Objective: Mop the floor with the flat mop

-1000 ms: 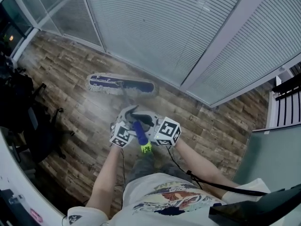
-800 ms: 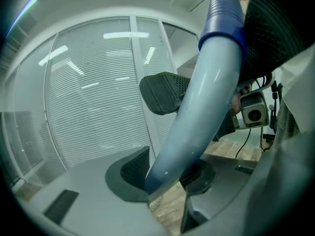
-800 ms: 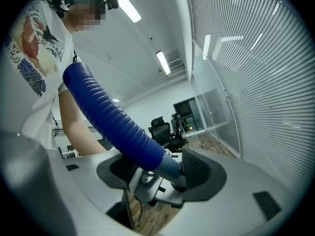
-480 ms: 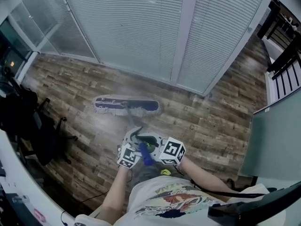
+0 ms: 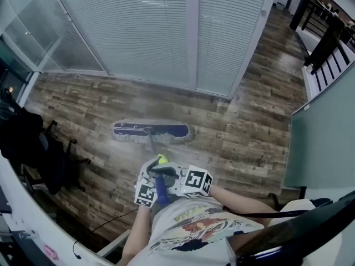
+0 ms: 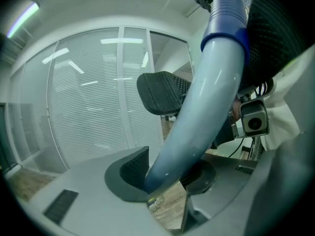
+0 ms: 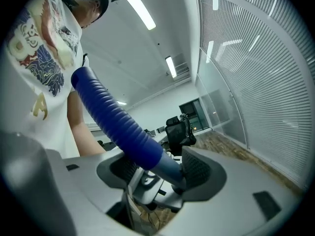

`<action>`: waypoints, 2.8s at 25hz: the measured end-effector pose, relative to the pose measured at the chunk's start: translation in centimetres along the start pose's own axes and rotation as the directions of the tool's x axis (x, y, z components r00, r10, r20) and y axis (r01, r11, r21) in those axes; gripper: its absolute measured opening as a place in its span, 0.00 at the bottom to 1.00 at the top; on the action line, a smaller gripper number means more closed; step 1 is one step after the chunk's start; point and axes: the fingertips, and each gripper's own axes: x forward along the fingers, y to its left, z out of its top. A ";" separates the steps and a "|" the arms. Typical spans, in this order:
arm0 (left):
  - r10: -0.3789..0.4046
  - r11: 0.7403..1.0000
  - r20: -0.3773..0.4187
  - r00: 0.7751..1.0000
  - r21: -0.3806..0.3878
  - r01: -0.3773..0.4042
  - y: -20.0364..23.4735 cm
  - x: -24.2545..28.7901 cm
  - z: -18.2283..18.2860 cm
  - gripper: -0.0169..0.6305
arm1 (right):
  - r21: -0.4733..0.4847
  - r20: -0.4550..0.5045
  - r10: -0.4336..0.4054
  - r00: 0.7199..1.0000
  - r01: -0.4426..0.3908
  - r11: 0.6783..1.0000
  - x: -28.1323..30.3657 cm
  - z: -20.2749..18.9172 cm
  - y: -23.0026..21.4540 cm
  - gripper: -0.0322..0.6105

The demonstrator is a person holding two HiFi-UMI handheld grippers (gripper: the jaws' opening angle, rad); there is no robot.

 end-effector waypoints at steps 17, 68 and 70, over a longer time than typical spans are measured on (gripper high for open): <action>-0.056 0.997 0.032 0.998 0.055 0.054 8.1 2.7 -1.8 0.22 | -0.063 0.000 0.054 0.999 -0.054 0.997 5.4 1.1 -6.8 0.46; -0.233 0.972 0.119 0.965 0.058 0.227 15.9 4.3 0.3 0.27 | -0.148 0.152 -0.476 0.866 0.496 0.856 9.5 6.5 -15.5 0.35; -0.255 0.965 0.104 0.961 0.083 0.248 11.9 2.3 0.5 0.27 | -0.180 0.152 -0.473 0.868 0.495 0.850 8.2 5.6 -11.4 0.34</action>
